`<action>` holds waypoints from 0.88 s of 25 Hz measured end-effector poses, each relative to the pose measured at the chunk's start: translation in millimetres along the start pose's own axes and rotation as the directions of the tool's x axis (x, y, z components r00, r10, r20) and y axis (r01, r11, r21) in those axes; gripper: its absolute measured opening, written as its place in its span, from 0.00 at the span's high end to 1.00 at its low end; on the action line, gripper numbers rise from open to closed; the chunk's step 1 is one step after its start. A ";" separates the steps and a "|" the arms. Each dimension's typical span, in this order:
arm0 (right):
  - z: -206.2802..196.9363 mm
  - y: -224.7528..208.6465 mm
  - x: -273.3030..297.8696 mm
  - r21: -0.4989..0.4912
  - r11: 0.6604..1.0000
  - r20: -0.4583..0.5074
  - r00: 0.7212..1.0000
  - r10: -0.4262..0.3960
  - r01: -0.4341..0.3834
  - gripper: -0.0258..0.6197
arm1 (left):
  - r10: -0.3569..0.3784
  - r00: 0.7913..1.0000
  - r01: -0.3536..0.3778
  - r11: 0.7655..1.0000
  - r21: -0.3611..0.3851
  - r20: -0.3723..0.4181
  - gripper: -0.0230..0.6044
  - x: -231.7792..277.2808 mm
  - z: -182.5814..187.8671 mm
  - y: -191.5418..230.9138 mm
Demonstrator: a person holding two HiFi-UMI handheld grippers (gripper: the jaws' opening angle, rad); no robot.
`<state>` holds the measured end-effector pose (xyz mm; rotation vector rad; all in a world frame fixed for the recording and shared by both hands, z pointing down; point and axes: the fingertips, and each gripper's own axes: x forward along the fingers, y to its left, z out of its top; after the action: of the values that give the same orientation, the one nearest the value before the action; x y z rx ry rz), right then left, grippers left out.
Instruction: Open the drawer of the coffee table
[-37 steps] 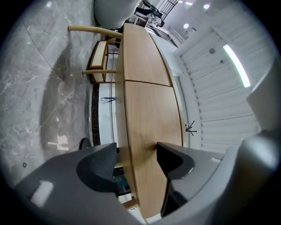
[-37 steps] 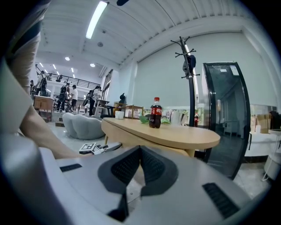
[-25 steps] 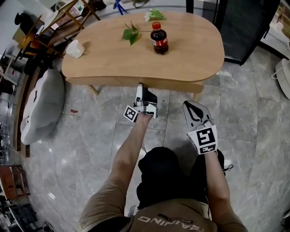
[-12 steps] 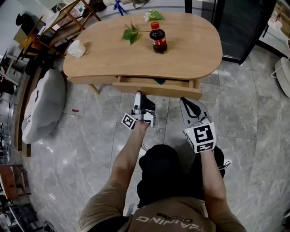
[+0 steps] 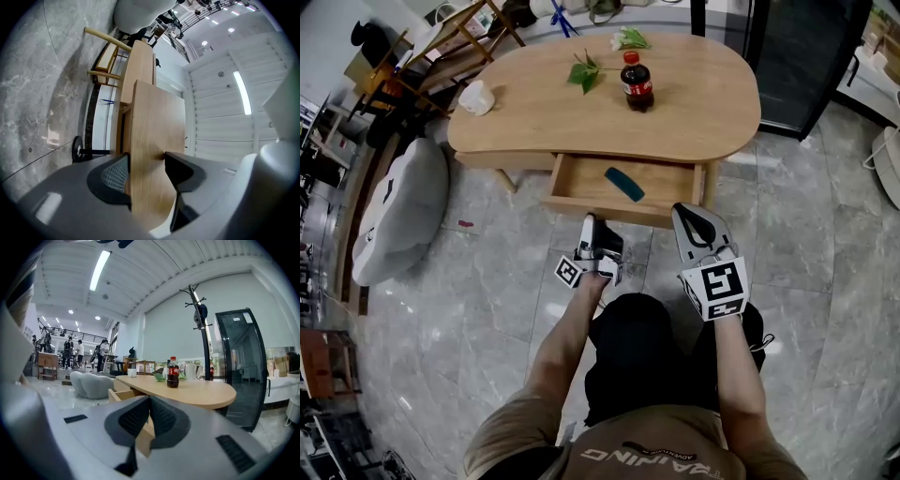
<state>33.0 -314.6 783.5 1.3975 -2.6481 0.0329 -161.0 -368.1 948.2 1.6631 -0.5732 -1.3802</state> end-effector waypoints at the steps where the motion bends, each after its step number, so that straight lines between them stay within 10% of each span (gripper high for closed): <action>1: -0.4 1.0 -1.6 -0.001 1.000 -0.001 1.000 0.000 0.000 0.95 | -0.001 1.000 0.001 1.000 0.001 -0.001 0.59 -2.6 0.2 -0.6; 22: -5.1 5.8 0.7 -0.010 1.000 -0.065 0.998 0.010 -0.011 0.95 | 0.180 0.973 -0.162 0.979 0.126 -0.148 0.59 -22.1 -5.2 4.7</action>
<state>28.4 -311.4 788.9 1.3562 -2.5992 0.0647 -161.4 -351.2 964.1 1.7512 -0.6956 -1.0983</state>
